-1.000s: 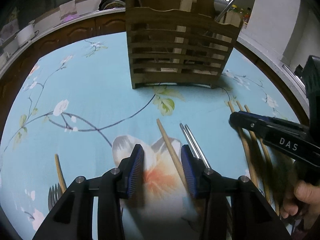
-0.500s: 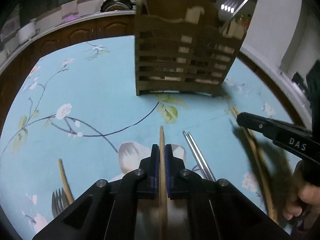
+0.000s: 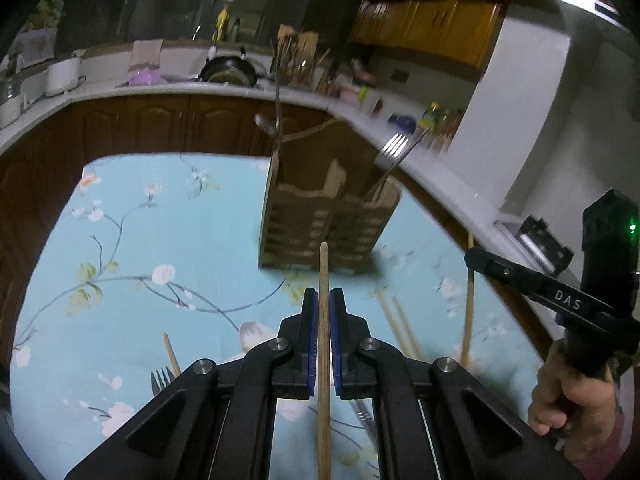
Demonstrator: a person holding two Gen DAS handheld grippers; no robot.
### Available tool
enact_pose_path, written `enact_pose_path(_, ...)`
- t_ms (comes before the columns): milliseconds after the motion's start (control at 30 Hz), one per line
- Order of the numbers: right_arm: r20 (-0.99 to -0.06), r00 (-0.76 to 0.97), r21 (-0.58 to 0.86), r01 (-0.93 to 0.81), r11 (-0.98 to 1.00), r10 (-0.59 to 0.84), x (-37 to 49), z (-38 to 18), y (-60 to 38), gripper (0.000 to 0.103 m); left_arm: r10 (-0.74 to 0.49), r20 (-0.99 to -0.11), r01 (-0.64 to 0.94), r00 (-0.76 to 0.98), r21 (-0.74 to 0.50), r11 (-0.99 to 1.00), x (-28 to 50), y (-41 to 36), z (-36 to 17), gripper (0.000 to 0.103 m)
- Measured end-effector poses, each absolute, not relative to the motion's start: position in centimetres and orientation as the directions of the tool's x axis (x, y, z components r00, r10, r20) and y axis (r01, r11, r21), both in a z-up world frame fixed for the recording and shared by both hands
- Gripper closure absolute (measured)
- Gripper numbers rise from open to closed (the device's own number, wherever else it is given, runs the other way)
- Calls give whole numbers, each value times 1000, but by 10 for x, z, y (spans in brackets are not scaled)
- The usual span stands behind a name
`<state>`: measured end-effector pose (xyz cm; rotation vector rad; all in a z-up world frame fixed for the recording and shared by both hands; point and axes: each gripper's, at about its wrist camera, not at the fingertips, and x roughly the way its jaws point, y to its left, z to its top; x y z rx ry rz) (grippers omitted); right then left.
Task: Organize utensils
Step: 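Lift and carry the wooden chopstick in the left tool while the right tool carries its chopstick to the holder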
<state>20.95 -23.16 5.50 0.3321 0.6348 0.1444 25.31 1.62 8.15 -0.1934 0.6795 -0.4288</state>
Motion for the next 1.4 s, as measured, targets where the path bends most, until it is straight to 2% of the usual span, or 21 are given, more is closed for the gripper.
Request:
enact_pose_path(200,-489,847,326,-47,944,211,194,88,-233,98,-462,-496,352,736,-303,886,225,29,109,99)
enact_pose_path(467,-443,877,302,-52,952,189,194,109,-235,98,-448,-456,349,769,-287,892,219,37,120,99)
enact_pose_path(933,-387,910,293,-33,956,150,200,124,-244,98,-423,-400,334,813,-275,902,242,45,126,99)
enact_pose_path(1400,-251,966,310,16,950,66,244,173,-262,98,-393,-238,326,888,-276,904,292,49,165,100)
